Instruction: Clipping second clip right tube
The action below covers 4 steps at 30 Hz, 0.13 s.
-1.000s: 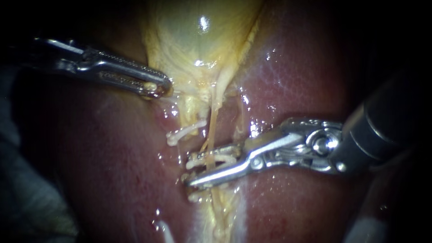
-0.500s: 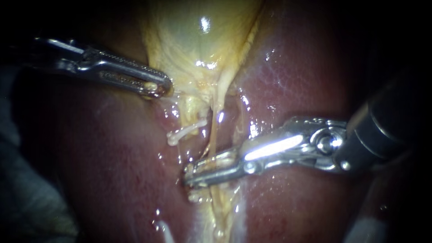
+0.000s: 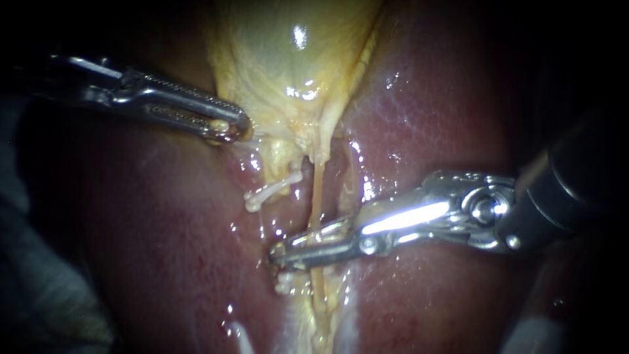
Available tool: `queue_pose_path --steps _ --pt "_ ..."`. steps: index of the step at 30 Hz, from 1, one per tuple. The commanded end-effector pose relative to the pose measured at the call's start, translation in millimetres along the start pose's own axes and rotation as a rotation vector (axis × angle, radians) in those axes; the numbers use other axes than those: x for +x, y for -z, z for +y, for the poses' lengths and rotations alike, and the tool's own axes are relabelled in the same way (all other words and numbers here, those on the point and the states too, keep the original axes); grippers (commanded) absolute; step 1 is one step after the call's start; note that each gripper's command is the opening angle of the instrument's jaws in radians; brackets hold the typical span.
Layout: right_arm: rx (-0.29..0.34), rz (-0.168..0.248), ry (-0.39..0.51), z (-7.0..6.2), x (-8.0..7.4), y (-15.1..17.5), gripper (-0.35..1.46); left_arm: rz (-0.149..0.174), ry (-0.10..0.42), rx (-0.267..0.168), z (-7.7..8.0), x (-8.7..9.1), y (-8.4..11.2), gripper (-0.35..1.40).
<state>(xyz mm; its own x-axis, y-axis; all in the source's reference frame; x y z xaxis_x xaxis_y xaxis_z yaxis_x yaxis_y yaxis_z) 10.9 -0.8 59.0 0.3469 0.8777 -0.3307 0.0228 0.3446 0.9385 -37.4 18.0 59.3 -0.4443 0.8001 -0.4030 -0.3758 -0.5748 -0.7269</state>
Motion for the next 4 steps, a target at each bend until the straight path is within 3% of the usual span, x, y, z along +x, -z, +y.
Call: queue_pose_path --steps 1,4 --pt "0.000 0.000 0.000 0.0 -0.1 -0.1 -0.35 0.000 0.000 0.000 0.0 0.0 0.0 -0.35" --pt "-0.003 0.001 0.002 0.2 -0.2 -0.2 -0.35 0.000 0.000 0.000 0.0 0.0 0.0 -0.35"
